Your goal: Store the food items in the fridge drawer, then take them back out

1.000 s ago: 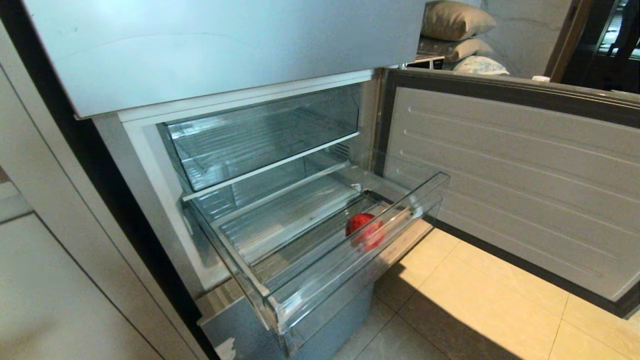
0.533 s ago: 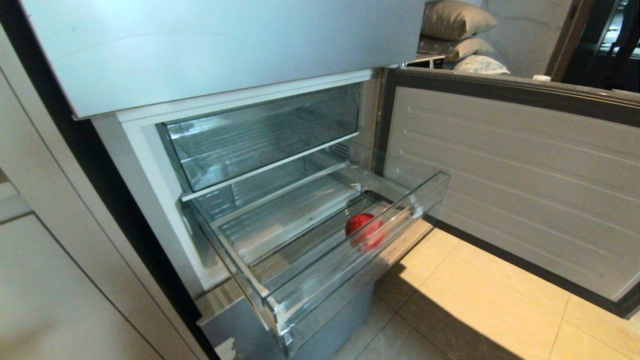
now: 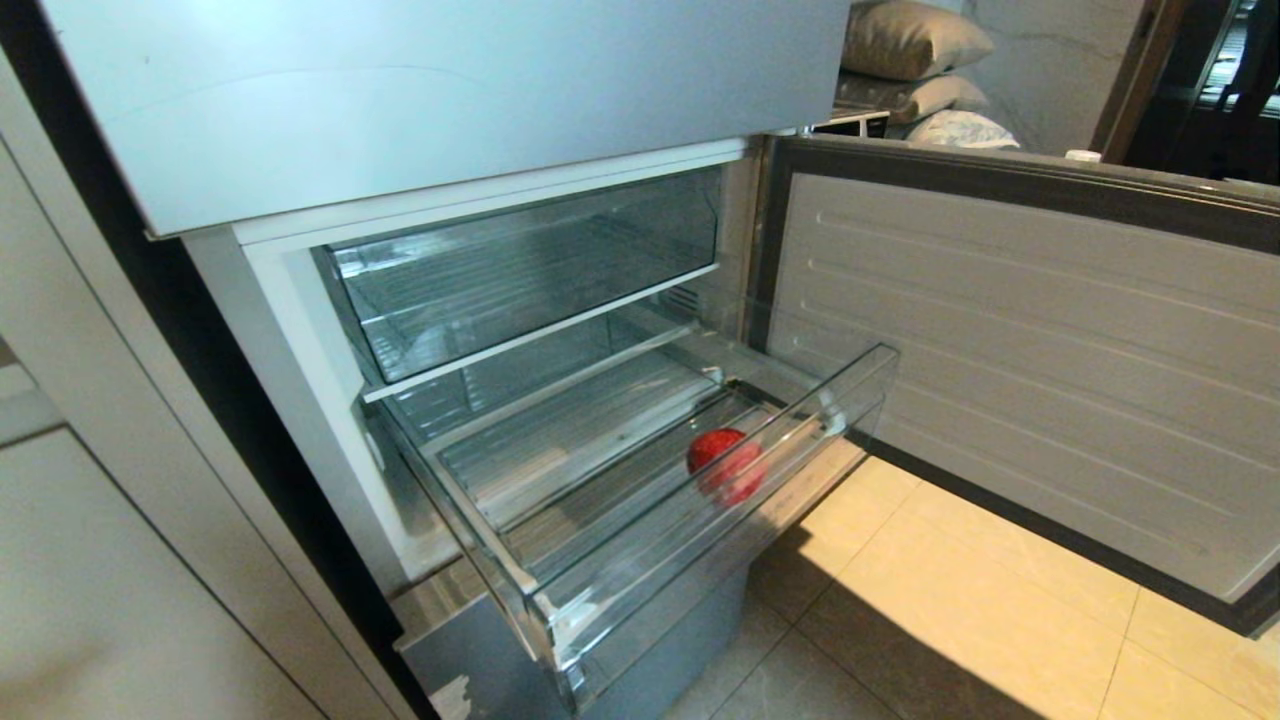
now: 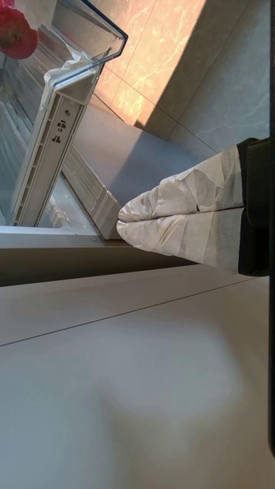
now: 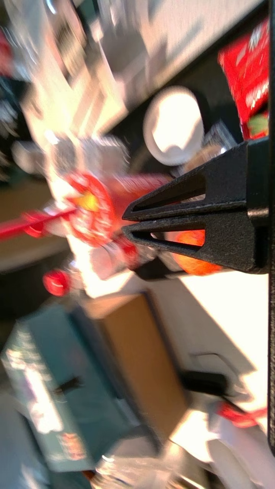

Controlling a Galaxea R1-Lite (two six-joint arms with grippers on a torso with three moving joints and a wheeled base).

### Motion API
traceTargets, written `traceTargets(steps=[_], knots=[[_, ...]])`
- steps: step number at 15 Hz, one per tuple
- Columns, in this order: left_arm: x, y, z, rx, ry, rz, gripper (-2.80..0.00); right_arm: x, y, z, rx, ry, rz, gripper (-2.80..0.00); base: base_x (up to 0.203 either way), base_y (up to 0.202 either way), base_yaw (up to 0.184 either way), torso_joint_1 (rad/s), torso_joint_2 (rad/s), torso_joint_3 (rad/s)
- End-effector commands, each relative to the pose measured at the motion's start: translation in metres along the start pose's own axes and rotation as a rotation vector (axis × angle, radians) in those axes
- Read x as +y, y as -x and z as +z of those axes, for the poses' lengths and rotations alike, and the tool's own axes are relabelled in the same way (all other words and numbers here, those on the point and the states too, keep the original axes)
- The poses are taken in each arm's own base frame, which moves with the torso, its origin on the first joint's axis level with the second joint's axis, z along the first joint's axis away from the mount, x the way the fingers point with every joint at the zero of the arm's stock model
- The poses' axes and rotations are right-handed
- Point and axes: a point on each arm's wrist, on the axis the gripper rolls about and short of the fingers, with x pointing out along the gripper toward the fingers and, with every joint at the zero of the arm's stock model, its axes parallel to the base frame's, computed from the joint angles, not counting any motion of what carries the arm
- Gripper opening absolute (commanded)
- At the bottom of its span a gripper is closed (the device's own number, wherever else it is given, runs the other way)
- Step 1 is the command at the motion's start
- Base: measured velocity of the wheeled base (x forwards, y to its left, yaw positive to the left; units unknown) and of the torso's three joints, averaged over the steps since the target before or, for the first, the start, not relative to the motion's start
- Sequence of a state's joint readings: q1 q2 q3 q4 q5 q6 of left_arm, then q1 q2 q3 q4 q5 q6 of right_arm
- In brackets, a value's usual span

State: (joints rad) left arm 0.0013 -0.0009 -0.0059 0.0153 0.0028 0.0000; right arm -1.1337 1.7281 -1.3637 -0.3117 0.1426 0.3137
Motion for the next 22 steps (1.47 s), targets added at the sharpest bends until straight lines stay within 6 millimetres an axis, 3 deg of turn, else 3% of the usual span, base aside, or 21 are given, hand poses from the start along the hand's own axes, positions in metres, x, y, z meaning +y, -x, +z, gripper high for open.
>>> traceTargets(steps=[1, 6, 15, 22], knots=[[0.0, 0.0, 0.0, 0.0, 0.0, 0.001, -2.8, -0.012, -0.025, -0.024, 0.101, -0.009, 0.069, 0.0, 0.0, 0.0, 0.0, 0.0, 0.0, 0.0], [0.0, 0.0, 0.0, 0.001, 0.0, 0.001, -2.8, -0.023, -0.054, -0.058, 0.221, 0.032, 0.151, 0.0, 0.0, 0.0, 0.0, 0.0, 0.0, 0.0], [0.0, 0.0, 0.0, 0.001, 0.0, 0.001, -2.8, 0.016, -0.104, -0.114, 0.296, 0.188, 0.198, 0.0, 0.0, 0.0, 0.0, 0.0, 0.0, 0.0], [0.0, 0.0, 0.0, 0.0, 0.0, 0.001, -2.8, 0.024, -0.13, -0.142, 0.319, 0.251, 0.211, 0.0, 0.0, 0.0, 0.0, 0.0, 0.0, 0.0]])
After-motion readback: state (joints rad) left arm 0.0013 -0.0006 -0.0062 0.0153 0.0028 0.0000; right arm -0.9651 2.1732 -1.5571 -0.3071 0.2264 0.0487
